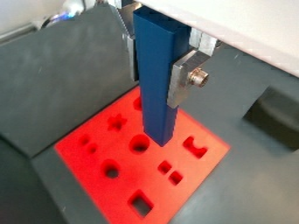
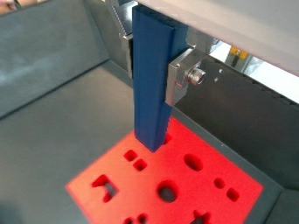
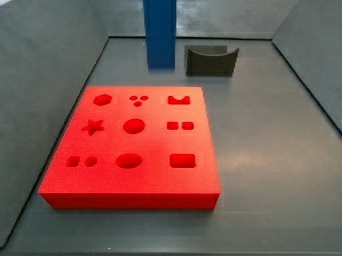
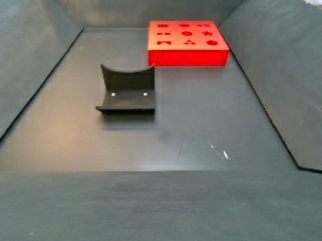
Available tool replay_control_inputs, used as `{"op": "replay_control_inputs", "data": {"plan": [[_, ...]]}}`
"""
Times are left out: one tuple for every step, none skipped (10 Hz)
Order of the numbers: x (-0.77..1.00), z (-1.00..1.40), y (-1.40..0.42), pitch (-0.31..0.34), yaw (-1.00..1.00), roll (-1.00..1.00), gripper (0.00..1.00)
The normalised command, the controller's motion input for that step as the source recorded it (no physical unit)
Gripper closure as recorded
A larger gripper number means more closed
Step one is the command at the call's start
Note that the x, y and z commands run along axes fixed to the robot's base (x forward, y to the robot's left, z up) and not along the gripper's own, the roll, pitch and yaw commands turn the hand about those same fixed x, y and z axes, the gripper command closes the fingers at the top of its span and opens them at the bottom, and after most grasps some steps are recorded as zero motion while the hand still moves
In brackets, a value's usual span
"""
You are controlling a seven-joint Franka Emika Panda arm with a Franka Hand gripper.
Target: Insert the rectangle object.
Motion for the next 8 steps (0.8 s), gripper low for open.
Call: {"op": "replay_control_inputs", "data": {"plan": [[0.16,-1.0,-1.0,0.0,0.04,0.0,1.0],[0.16,-0.85,-1.0,-0.043,0.0,0.0,1.0],[0.28,-0.77,-1.0,-0.053,0.0,0.04,1.0],[0.17,-0.74,-0.87,-0.097,-0.26,0.07,1.0],[0.08,-0.51,-0.65,-0.067,-0.51,0.02,1.0],[0.36,0.0,-0.28,-0.016,-0.18,0.0,1.0],[0.0,0.0,-0.01,0.0,0.0,0.0,1.0],[0.22,-0.29,0.0,0.0,0.12,-0.04,1.0]]}}
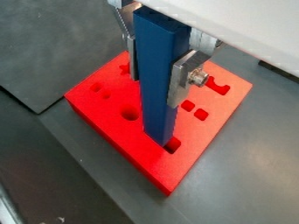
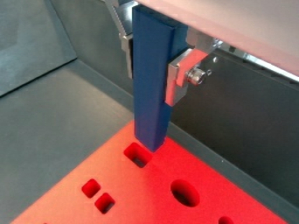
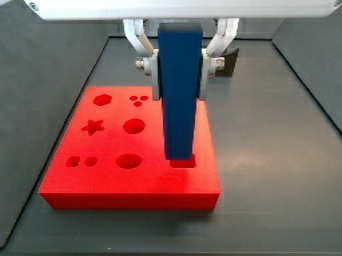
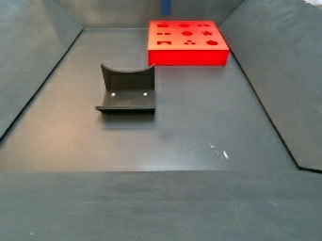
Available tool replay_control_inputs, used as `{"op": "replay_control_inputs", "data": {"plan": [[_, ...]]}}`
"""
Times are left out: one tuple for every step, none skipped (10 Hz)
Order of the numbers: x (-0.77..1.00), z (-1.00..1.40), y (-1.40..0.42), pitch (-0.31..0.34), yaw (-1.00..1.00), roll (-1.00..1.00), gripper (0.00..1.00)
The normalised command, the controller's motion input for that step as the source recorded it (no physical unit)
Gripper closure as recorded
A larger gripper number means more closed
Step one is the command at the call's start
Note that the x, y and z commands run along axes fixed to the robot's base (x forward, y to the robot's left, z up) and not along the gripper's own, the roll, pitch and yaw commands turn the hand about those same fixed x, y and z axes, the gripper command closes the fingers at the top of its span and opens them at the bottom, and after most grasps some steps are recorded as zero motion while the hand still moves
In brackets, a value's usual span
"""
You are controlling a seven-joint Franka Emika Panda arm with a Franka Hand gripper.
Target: Insert the rectangle object.
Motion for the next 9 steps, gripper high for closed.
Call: {"op": "replay_control_inputs", "data": {"plan": [[0.59,-0.44,0.0,0.05,0.42,-0.09,1.0],[0.72,-0.25,0.0,0.123,0.4,0.0,1.0],[0.89,-0.09,-0.09,0.181,0.21,0.14,1.0],[0.3,0.0,-0.06,0.116,0.17,0.13,1.0],[-0.01,0.0,0.0,0.0,0.31,0.16,1.0],[-0.26,0.0,0.0,0.043,0.44,0.47,1.0],[-0.19,0.03,-0.03,0.099,0.32,0.5,1.0],[-0.09,0.11,-0.15,0.097,0.15,0.5,1.0],[0.0,0.0,-0.01,0.02,0.0,0.06,1.0]]}}
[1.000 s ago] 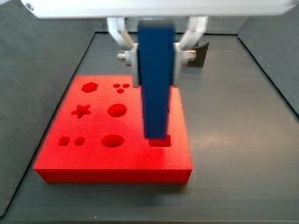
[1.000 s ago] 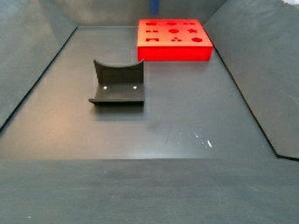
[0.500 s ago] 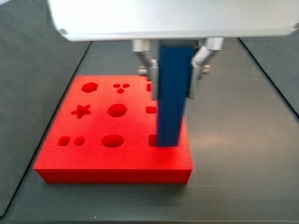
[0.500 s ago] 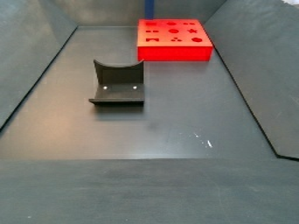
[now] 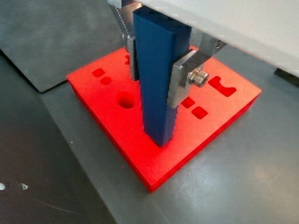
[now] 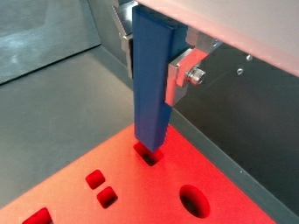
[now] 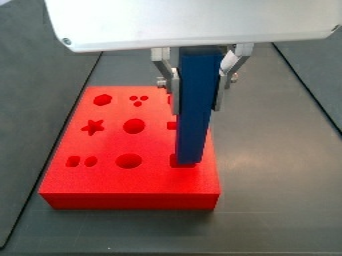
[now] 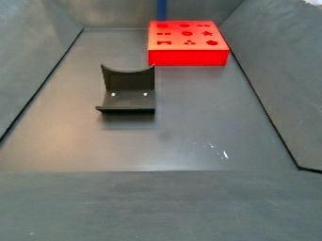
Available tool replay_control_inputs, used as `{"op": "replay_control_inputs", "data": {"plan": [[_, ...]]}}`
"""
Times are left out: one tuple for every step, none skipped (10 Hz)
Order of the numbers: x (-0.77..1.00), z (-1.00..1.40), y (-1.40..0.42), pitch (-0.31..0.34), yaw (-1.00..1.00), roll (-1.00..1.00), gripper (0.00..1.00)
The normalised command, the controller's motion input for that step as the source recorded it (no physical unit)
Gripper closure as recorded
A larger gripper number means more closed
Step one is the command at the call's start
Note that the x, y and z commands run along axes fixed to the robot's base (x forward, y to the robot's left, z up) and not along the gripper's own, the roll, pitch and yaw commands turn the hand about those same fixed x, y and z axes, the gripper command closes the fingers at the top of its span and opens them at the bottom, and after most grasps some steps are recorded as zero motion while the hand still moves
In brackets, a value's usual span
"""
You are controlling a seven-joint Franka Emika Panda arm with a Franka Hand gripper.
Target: Insert the rectangle object.
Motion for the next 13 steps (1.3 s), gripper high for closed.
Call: {"op": "replay_control_inputs", "data": {"plan": [[0.18,0.0,0.0,0.03,-0.07,0.0,1.0],[0.39,-0.11,0.12,0.113,-0.43,0.06,1.0],[0.19,-0.09,0.28,0.131,-0.5,0.02,1.0],[0.0,-0.05,0.0,0.0,0.0,0.01,1.0],[-0.26,-0.23,-0.04,-0.034,0.0,0.06,1.0],[-0.25,-0.2,-0.25,-0.057,0.06,0.07,1.0],[-0.08,-0.01,-0.04,-0.033,0.11,0.0,1.0],[0.0,-0.02,-0.07,0.0,0.0,0.0,1.0],[0.0,-0.04,-0.09,0.0,0.0,0.0,1.0],[0.0,-0.09,-0.14,0.0,0.06,0.0,1.0],[0.0,-0.04,-0.1,0.0,0.06,0.0,1.0],[0.0,0.0,0.0,0.0,0.0,-0.01,1.0],[0.0,-0.3,0.09,-0.016,0.0,-0.01,1.0]]}}
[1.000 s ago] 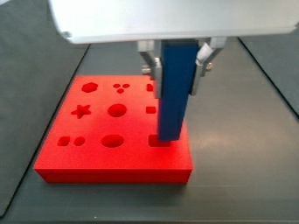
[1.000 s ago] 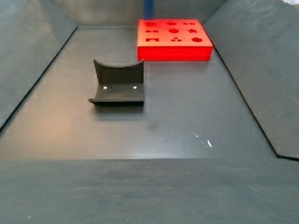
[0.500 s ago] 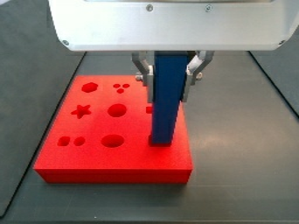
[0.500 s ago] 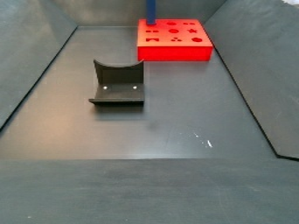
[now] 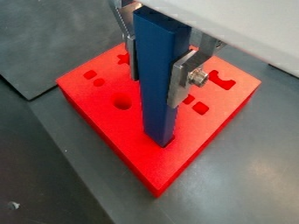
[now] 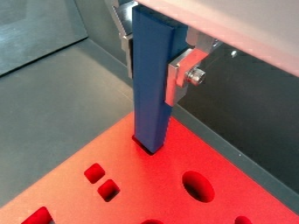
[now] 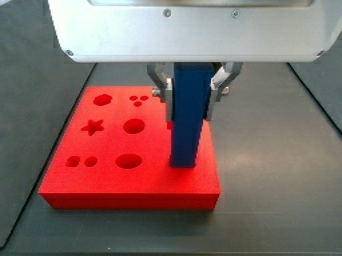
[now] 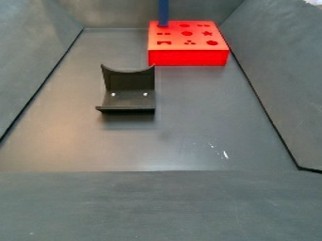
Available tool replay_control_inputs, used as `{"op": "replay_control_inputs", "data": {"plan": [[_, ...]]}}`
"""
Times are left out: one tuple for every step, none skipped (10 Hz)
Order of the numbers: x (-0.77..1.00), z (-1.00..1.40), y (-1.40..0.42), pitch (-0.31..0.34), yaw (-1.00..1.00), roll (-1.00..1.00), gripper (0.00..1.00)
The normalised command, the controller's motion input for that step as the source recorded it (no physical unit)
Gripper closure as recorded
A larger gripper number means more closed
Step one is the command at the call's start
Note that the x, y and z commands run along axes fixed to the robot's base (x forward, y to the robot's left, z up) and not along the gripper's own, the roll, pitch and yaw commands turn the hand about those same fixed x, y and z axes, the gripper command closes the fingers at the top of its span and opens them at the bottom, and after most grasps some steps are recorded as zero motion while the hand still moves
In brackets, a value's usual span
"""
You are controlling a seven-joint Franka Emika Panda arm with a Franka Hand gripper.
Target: Insert the rectangle object.
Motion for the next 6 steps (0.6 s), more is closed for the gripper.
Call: {"op": "replay_control_inputs", "data": {"plan": [[0.06,-0.58,0.23,0.0,0.0,-0.03,1.0],[0.06,-0.7,0.23,0.0,0.0,-0.06,1.0],[0.1,-0.77,0.15,0.0,0.0,-0.13,1.0],[0.08,-0.85,0.11,0.0,0.0,-0.16,1.0],[0.07,-0.95,0.06,0.0,0.0,-0.11,1.0],[0.0,-1.0,0.0,0.0,-0.01,-0.05,1.0]]}}
